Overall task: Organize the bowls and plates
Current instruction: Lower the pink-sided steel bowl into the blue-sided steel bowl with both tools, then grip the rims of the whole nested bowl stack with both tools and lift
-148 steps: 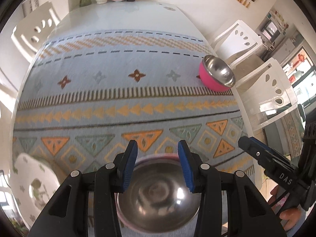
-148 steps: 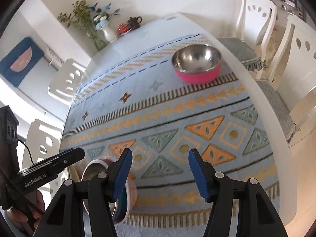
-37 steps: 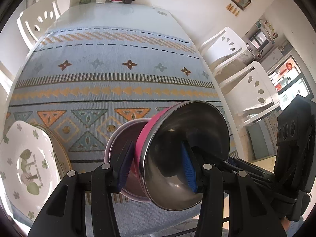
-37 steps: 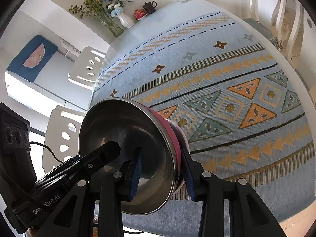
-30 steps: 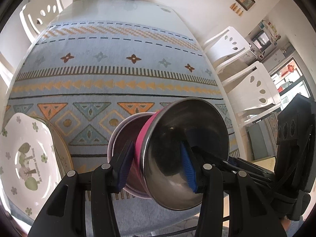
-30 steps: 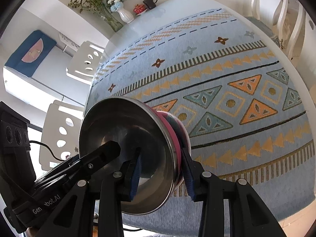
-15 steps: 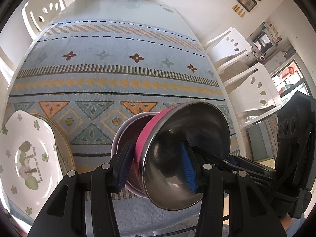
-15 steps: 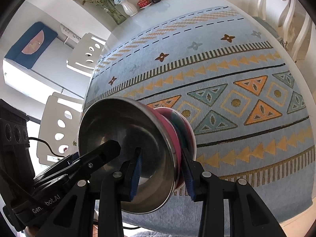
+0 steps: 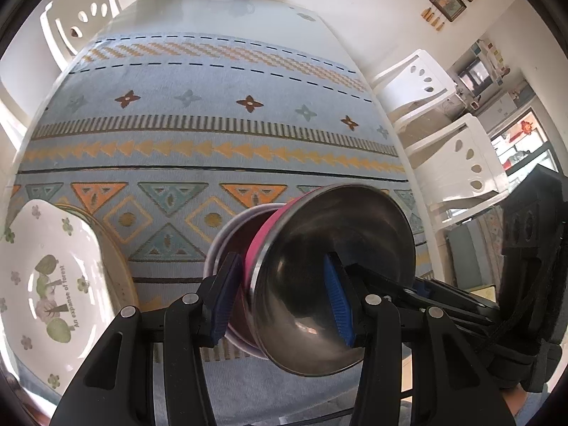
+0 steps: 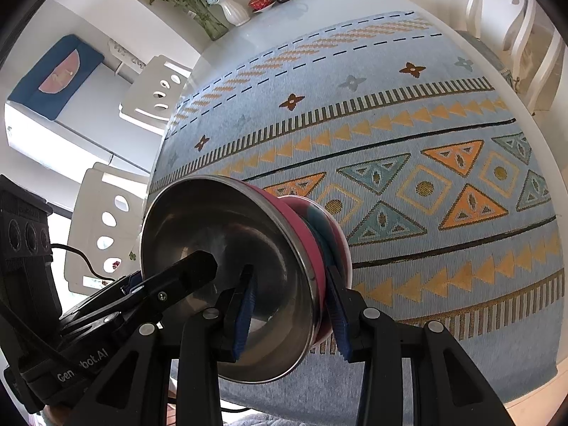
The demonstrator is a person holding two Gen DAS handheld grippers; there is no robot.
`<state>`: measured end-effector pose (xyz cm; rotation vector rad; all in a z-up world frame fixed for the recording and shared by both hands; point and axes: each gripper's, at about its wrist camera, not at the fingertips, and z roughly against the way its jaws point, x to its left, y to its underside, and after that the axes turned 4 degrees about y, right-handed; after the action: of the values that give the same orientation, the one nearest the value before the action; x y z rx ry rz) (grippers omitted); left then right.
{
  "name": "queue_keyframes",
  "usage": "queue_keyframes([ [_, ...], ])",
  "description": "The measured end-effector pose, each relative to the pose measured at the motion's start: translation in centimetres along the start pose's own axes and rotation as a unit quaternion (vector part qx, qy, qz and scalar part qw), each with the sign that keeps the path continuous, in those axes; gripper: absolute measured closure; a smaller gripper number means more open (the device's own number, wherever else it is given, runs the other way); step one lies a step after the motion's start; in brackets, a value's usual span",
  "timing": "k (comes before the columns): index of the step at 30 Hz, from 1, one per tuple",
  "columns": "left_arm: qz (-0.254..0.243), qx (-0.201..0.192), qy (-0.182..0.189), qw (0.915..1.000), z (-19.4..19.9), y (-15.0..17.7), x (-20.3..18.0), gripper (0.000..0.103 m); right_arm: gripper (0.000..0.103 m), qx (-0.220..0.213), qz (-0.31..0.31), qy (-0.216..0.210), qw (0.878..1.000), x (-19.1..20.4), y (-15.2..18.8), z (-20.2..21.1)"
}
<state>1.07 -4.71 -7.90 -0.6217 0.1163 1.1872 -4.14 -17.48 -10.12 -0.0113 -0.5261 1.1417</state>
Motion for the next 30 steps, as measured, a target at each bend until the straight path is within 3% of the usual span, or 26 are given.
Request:
queue_keyframes([
  [3,-0.005,0.001,-0.03,0.9995,-0.1,0.0,0.3,0.059,0.064,-0.002,0.005,0.001,1.0,0.2,0.0,0.1],
  [6,-0.003,-0.002,-0.026,0.9997,0.2,0.1,0.8,0.059,0.062,-0.008,0.013,-0.001,1.0,0.4,-0.1,0.4],
  [10,-0.001,-0.009,-0.029,0.9995,0.8,-0.1,1.2,0.059,0.052,-0.02,0.011,0.005,1.0,0.4,-0.5,0.6],
  [30,0.023,-0.006,-0.03,0.9993,0.6,-0.4,2.6,0.059,0.049,-0.031,-0.018,0.015,0.999,-1.5,-1.3,1.2],
])
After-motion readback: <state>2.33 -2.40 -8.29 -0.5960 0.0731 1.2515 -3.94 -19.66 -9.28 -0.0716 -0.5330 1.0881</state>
